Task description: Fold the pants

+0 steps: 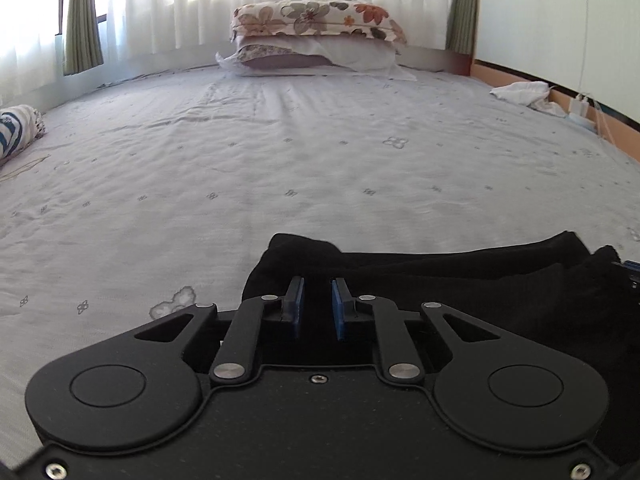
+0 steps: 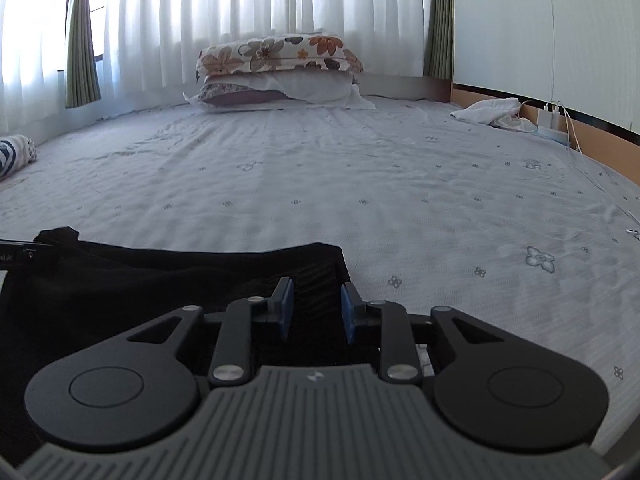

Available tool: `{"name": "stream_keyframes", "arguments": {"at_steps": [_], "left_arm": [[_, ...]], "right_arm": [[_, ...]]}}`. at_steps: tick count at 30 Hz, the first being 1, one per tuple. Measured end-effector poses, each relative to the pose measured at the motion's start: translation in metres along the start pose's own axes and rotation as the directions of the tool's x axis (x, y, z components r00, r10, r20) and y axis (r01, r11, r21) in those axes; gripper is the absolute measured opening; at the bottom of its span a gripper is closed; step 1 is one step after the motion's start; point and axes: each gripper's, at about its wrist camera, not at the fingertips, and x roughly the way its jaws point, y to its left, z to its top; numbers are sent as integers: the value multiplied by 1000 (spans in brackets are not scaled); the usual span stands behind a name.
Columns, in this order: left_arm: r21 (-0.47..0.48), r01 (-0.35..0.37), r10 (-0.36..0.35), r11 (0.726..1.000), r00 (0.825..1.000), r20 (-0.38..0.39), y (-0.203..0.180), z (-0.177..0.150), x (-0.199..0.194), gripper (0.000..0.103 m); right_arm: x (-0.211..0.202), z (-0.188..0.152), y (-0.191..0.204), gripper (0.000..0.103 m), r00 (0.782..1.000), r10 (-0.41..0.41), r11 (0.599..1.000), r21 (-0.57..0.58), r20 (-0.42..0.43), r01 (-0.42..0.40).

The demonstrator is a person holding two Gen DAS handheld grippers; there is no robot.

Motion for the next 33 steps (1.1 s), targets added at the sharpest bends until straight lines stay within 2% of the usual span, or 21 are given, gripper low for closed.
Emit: {"name": "stream_keyframes", "arguments": {"at_steps": [2,6,9,10,11,13,15,16,18,20,22,24,27,29,32,33], "left_arm": [[-30,-4,4,1000,1000,-4,8,-5,11,8],[-35,-8,8,999,1000,7,13,-6,16,8],[-46,1,0,999,1000,13,14,-4,13,9],[-54,17,-16,998,1000,16,16,-3,10,12],[-70,37,-36,997,999,24,20,-2,5,18],[-107,40,-34,993,998,57,28,1,-6,68],[-127,11,2,992,995,103,39,4,-15,77],[-128,7,6,992,994,106,44,6,-16,77],[-149,22,-12,989,998,66,54,10,-10,77],[-182,71,-74,981,997,-12,63,11,3,77],[-219,120,-141,968,987,-78,68,8,17,77],[-245,158,-184,957,979,-85,71,4,26,78],[-254,170,-195,952,978,-74,73,4,33,79],[-274,182,-207,944,976,-66,72,7,38,77],[-281,201,-227,938,972,-61,70,8,42,63],[-279,207,-232,938,971,-61,69,8,43,50]], "right_arm": [[5,-5,-4,34,1000,1,1000,22,1,-1],[10,-10,-14,43,1000,8,998,69,-2,-8],[10,-7,-19,56,999,29,995,93,-14,-28],[9,-4,-22,63,999,45,993,109,-21,-43],[7,-1,-27,76,996,78,989,128,-30,-74],[6,6,-42,92,979,202,964,182,-38,-192],[5,13,-55,94,962,270,942,214,-27,-258],[7,16,-60,96,964,265,943,215,-28,-253],[14,21,-65,97,971,235,955,197,-39,-223],[24,23,-72,97,971,233,956,195,-57,-218],[34,23,-75,97,965,252,950,210,-72,-233],[44,20,-77,97,952,290,938,227,-97,-262],[58,19,-77,97,918,370,914,232,-143,-332],[64,20,-75,93,903,399,906,220,-156,-362],[76,23,-71,83,872,453,884,220,-186,-412],[78,24,-70,82,867,461,880,222,-188,-420]]}}
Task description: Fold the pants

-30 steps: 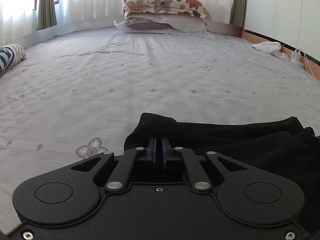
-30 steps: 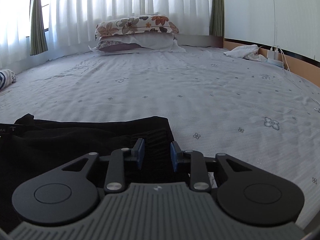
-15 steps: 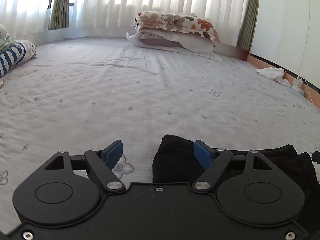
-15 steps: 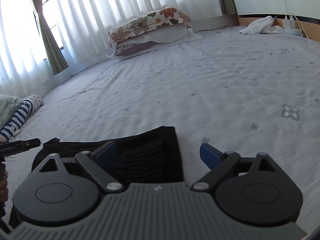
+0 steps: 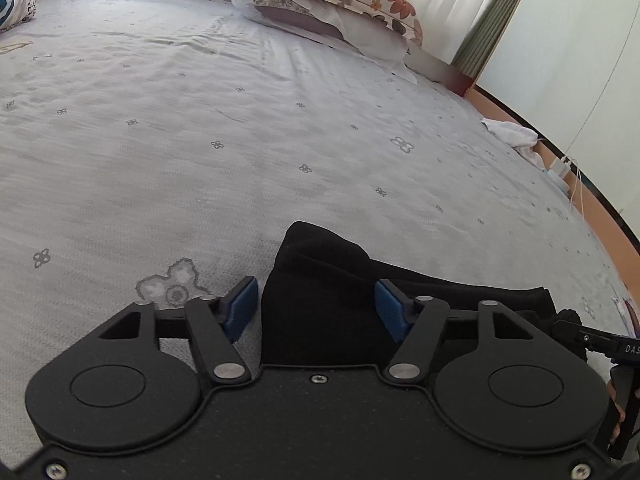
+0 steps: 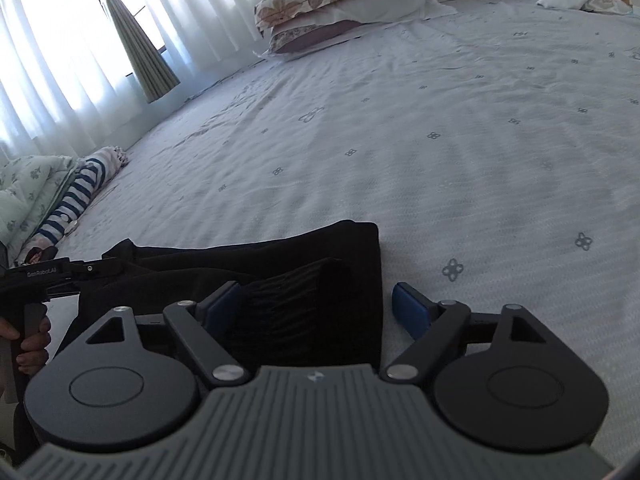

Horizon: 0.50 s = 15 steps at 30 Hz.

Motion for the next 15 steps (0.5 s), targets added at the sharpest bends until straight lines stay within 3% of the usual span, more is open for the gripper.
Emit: {"name": "stream_keyframes", "arguments": {"at_steps": [1,2,3,4,8,11,15], "left_arm": [[-1,6,-6,1000,1000,-8,-1,0,2,38],[-4,-13,13,1000,1000,6,-2,-1,1,33],[1,-32,32,999,999,29,-4,-2,-1,20],[13,-40,40,999,998,55,-7,-3,-6,16],[43,-42,37,998,993,115,-18,-2,-19,14],[58,-45,36,997,989,145,-24,2,-25,13],[84,-67,51,994,982,179,-32,12,-27,13]], "right_arm": [[2,1,0,79,1000,9,1000,6,-6,-9],[3,3,-1,70,1000,17,1000,21,-11,-17],[3,4,-1,64,999,30,999,37,-12,-30],[2,5,-2,51,999,48,997,62,-16,-47],[-4,5,1,35,999,37,990,135,10,-38],[-8,9,1,30,998,42,981,188,45,-50],[-7,18,8,29,997,24,984,173,77,-37]]}}
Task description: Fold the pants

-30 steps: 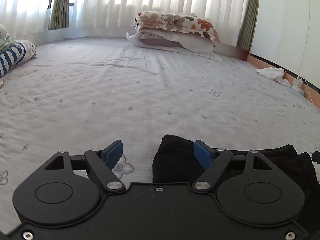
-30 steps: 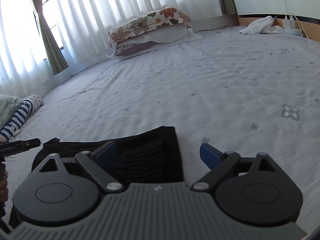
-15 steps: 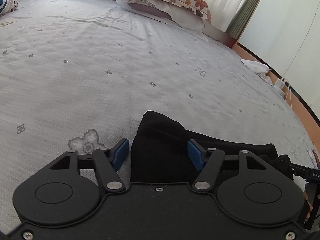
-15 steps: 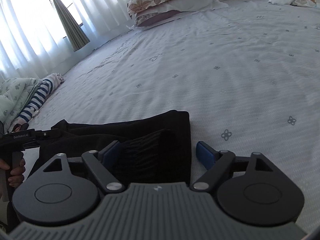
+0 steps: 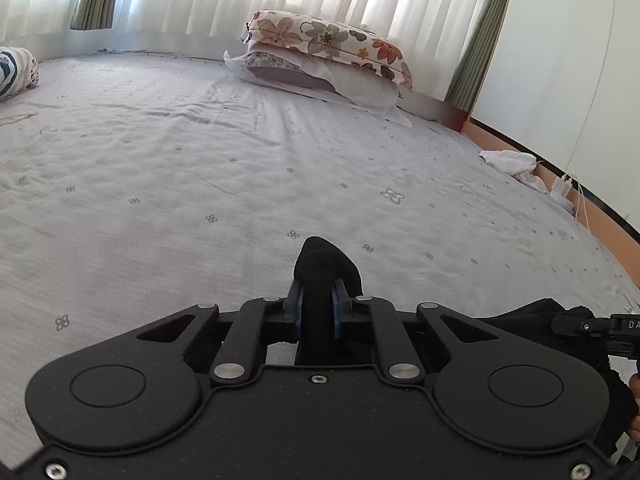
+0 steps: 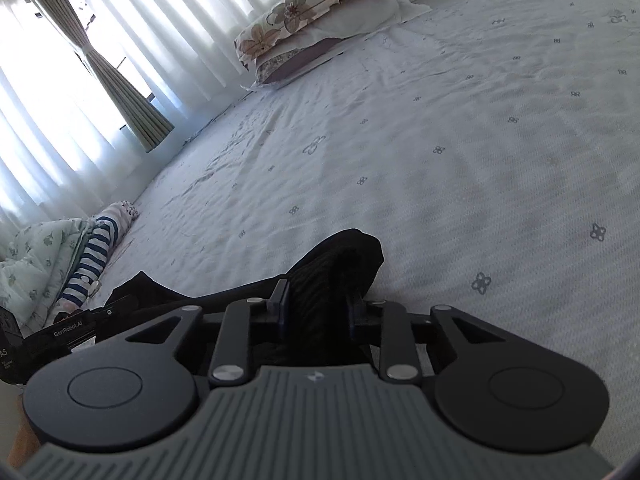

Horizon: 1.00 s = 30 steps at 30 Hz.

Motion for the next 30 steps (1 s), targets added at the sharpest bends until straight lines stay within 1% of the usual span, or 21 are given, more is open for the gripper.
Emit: {"name": "stream_keyframes", "arguments": {"at_steps": [2,5,7,8,10,11,12,13,14,15,16,17,19,21,22,24,27,30], "left_arm": [[8,-14,14,1000,1000,13,-2,7,3,12],[23,-52,51,998,997,50,-4,21,10,7],[26,-85,83,996,995,63,-2,31,16,1],[17,-101,100,995,994,54,0,34,19,1],[3,-105,105,994,994,12,5,35,23,2],[10,-109,109,994,994,2,5,31,22,3],[34,-119,119,992,993,-10,4,27,20,6],[62,-130,132,990,991,-17,2,22,18,9],[89,-146,148,985,989,-19,-1,17,14,10],[108,-154,157,982,987,-19,-3,13,10,11],[115,-154,157,981,987,-22,-5,7,5,15],[107,-143,147,984,989,-29,-6,4,0,20],[73,-120,124,990,992,-39,-7,-3,-13,42],[69,-118,121,991,992,-29,-13,-11,-27,47],[73,-120,122,990,992,-24,-17,-15,-34,51],[76,-127,127,989,992,-7,-26,-25,-49,57],[87,-132,130,987,991,21,-41,-45,-69,62],[119,-128,125,985,992,28,-58,-66,-82,70]], "right_arm": [[3,7,3,29,1000,-4,1000,1,15,4],[12,19,7,29,999,-3,1000,10,34,2],[20,26,11,29,999,-17,1000,9,39,17],[27,28,12,30,999,-35,999,5,30,35],[38,25,15,31,996,-86,996,-14,-4,86],[42,21,16,35,993,-119,992,-36,-14,119],[43,18,17,38,990,-144,988,-59,-16,142],[43,14,17,45,986,-165,983,-82,-14,164],[41,11,18,59,983,-183,978,-99,-8,181],[37,10,19,64,981,-195,974,-114,1,194],[33,9,20,65,979,-206,970,-129,10,205],[27,8,22,69,976,-215,965,-146,20,216],[14,5,30,75,969,-242,949,-197,55,248],[-3,-1,41,76,956,-274,921,-258,106,293],[-12,-5,46,79,950,-285,907,-284,131,311],[-27,-17,56,81,942,-289,886,-325,172,331],[-44,-41,70,83,935,-283,863,-369,213,345],[-49,-66,76,83,935,-282,851,-394,214,347]]}}
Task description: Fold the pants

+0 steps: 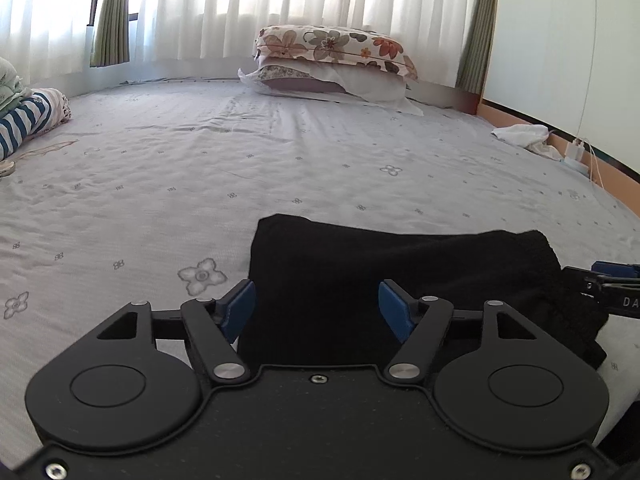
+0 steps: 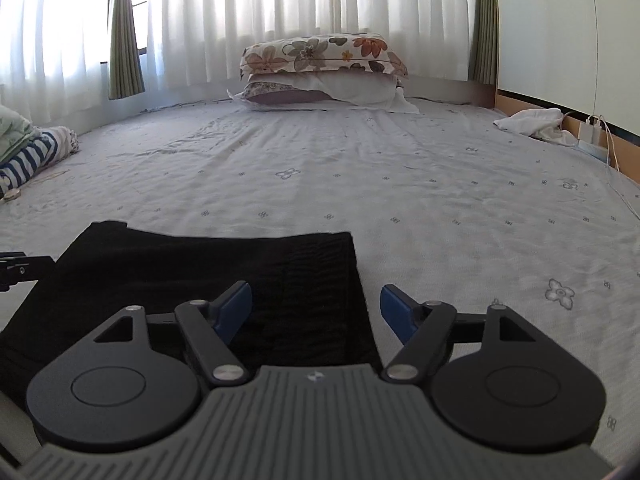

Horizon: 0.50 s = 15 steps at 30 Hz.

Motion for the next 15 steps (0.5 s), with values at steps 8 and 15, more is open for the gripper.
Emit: {"name": "stream_keyframes", "arguments": {"at_steps": [8,15], "left_arm": [[110,-88,94,990,994,-51,-21,-54,-7,72],[-9,-96,95,995,991,-89,-7,-56,-20,77]], "right_arm": [[-16,-56,-1,80,994,-95,995,-5,-47,95],[-29,-62,-8,80,995,-85,991,104,-45,89]]}}
